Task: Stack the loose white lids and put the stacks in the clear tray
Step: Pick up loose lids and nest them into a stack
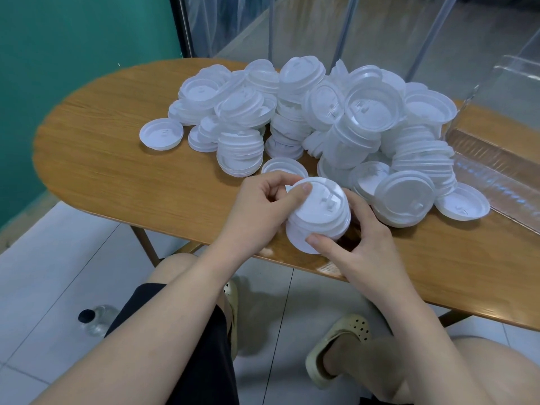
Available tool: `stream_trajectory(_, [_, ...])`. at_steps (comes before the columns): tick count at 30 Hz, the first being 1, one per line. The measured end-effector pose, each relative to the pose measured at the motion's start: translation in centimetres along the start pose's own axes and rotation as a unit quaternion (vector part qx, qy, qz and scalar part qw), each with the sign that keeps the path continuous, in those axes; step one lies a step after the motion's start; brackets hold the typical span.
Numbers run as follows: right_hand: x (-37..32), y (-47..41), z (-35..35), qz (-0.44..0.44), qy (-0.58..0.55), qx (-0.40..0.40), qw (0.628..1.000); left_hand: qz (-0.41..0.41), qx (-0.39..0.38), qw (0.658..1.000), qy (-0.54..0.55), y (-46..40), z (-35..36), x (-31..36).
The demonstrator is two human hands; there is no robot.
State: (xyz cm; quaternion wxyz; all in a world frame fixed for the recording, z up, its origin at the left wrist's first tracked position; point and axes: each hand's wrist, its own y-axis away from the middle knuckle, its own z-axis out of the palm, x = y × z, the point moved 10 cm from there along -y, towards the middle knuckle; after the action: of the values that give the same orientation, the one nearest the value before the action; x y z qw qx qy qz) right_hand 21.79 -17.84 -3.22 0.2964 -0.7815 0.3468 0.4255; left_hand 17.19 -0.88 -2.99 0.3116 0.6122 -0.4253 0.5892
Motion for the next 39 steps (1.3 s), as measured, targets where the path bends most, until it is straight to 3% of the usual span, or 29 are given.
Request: stream_trajectory(39, [0.51, -0.02, 0.45, -0.016, -0.013, -0.018, 1.0, 0.004, 0.007, 0.998, -0.063, 0.03, 0.56, -0.36])
